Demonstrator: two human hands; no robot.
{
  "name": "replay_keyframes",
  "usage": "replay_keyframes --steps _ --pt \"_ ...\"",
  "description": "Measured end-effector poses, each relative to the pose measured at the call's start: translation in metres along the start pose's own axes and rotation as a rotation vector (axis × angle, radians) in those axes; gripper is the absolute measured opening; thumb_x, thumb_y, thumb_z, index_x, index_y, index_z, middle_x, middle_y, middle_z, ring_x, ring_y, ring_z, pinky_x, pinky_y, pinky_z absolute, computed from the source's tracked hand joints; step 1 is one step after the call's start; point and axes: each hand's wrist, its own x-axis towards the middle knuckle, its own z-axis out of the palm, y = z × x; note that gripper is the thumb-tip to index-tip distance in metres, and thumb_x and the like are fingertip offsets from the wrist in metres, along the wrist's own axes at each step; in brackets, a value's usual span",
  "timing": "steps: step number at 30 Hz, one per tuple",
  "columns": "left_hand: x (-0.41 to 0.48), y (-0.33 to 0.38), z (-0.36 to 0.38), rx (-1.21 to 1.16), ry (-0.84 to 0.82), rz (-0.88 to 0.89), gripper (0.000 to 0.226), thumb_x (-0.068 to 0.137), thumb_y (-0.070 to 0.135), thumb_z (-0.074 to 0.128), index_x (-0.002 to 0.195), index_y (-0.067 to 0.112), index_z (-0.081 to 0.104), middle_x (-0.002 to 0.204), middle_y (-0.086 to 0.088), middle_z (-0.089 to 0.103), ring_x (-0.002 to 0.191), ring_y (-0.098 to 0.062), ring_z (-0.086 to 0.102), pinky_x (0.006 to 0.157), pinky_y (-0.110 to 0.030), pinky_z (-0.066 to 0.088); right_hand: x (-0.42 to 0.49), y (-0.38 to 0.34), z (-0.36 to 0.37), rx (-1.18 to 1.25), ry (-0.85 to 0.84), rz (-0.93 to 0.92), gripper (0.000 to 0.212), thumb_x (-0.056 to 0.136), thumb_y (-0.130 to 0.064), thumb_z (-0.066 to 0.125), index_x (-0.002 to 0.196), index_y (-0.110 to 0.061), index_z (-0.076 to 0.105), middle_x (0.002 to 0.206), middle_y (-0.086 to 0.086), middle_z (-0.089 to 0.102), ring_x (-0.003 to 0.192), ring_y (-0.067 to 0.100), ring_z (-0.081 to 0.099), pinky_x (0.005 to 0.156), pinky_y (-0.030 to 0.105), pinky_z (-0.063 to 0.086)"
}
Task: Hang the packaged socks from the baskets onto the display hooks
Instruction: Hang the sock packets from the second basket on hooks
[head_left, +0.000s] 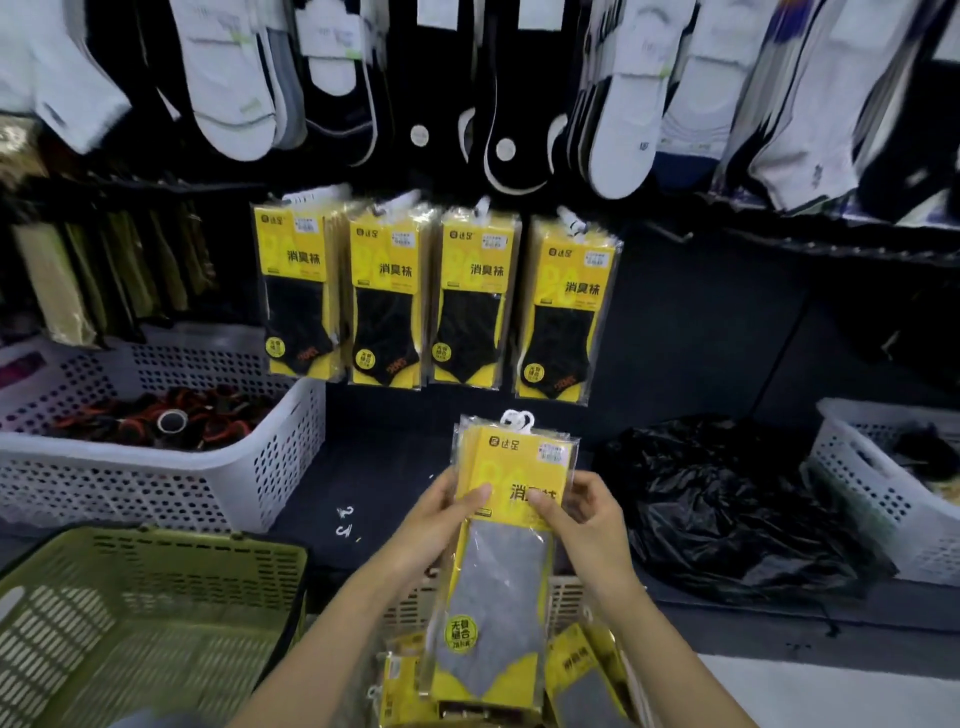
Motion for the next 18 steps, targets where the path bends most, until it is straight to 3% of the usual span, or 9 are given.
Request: replay_keyframes --steps 4,8,13,16,18 --pt "0.017 0.031 0.009 0.004 0.124 0.136 0.059 0.054 0.050 0.080 0.108 0.031 0.061 0.096 0.013 0.074 0.085 -0.008 0.071 0.061 -0.015 0.054 0.021 -0.029 0.001 0.078 -0.036 -0.071 0.015 0.082 -0.019 0.068 0.095 -0.011 0.067 0.090 -0.001 0.076 0.083 0.010 0.071 0.066 0.018 0.055" --pt "0.039 0.055 0.011 0.050 0.142 0.220 0.047 0.066 0.054 0.069 0.099 0.020 0.067 0.089 0.006 0.075 0.080 -0.010 0.072 0.059 -0.014 0.052 0.042 -0.047 -0.003 0.150 -0.002 -0.097 0.014 0.091 -0.017 0.059 0.102 -0.013 0.067 0.096 0.000 0.075 0.087 0.012 0.071 0.066 0.018 0.055" --pt "0.067 0.092 -0.004 0.135 0.230 0.341 0.036 0.080 0.052 0.054 0.095 0.023 0.069 0.083 0.008 0.075 0.074 -0.005 0.070 0.058 -0.010 0.049 0.087 -0.072 -0.018 0.266 0.110 -0.056 0.013 0.094 -0.018 0.056 0.099 -0.010 0.065 0.096 0.008 0.074 0.085 0.019 0.071 0.072 0.030 0.055" --pt "0.080 0.112 -0.019 0.231 0.386 0.445 0.041 0.081 0.053 0.052 0.062 0.016 0.052 0.046 0.011 0.049 0.043 0.002 0.046 0.047 -0.007 0.034 0.123 -0.093 -0.026 0.286 0.166 -0.059 0.013 0.096 -0.017 0.054 0.099 -0.012 0.065 0.093 0.007 0.074 0.081 0.018 0.071 0.071 0.031 0.056" --pt "0.088 0.120 -0.028 0.271 0.445 0.471 0.043 0.082 0.052 0.052 0.060 0.017 0.042 0.044 0.011 0.036 0.042 0.000 0.035 0.045 -0.010 0.028 0.148 -0.104 -0.028 0.275 0.191 -0.073 0.012 0.096 -0.016 0.053 0.100 -0.012 0.064 0.095 0.008 0.073 0.083 0.021 0.070 0.072 0.032 0.056"
